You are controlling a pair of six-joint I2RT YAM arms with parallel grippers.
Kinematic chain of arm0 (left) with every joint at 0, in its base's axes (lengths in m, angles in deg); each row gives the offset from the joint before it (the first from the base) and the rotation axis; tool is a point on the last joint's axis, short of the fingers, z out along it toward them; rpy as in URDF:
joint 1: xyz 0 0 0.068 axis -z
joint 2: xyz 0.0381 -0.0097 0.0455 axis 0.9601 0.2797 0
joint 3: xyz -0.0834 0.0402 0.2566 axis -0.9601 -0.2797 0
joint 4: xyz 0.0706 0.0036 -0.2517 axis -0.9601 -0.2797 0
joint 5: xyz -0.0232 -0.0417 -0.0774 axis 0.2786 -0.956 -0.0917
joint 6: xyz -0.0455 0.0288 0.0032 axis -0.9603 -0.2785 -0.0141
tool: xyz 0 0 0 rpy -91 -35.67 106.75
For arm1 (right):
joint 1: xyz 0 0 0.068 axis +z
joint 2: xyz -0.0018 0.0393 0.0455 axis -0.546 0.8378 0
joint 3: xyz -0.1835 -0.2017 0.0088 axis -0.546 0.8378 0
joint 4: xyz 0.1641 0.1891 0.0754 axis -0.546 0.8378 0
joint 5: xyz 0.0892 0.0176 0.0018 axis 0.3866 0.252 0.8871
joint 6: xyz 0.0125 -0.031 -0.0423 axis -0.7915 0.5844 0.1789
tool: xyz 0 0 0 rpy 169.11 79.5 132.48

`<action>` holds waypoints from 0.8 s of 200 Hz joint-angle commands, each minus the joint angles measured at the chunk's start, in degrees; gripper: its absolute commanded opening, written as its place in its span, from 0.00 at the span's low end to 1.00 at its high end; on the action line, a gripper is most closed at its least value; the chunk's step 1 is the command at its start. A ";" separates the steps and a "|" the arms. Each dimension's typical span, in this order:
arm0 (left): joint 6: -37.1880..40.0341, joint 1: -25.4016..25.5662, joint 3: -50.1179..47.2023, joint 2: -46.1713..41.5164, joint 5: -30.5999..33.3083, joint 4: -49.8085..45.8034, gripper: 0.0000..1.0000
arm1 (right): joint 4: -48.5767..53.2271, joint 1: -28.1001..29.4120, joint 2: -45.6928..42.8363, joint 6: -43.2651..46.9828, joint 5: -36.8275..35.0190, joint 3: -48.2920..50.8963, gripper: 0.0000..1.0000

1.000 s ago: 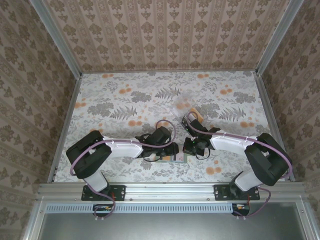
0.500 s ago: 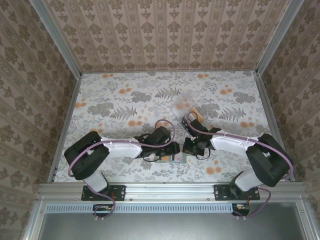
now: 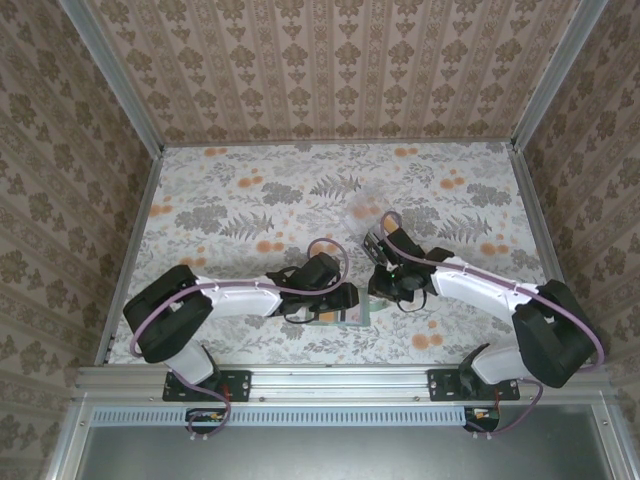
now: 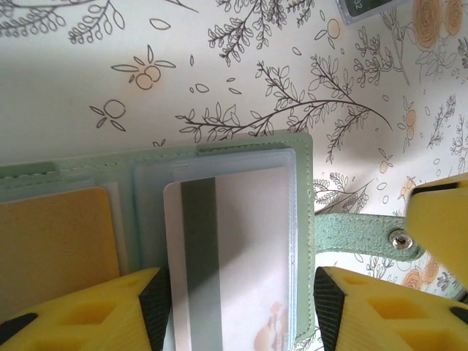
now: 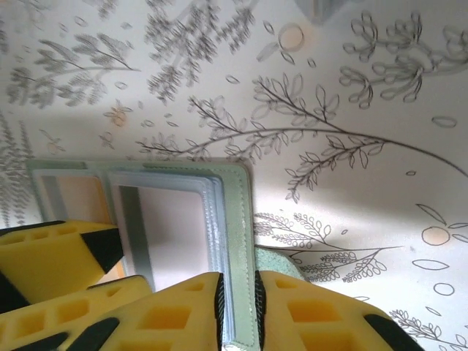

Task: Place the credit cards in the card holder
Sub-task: Insert the credit card into the card slot, then pick up the credit card from the storage box.

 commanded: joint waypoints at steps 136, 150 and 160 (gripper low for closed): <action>5.14 -4.18 -1.26 -13.51 11.40 -7.70 0.79 | 20.88 -2.18 12.48 24.75 -20.51 -26.50 0.35; 5.21 -5.20 -1.63 -14.33 11.72 -8.11 0.80 | 21.67 -2.18 14.59 26.07 -22.20 -28.35 0.35; 5.21 -5.81 -1.82 -14.88 11.98 -8.39 0.80 | 22.25 -2.03 16.11 27.06 -23.72 -29.76 0.35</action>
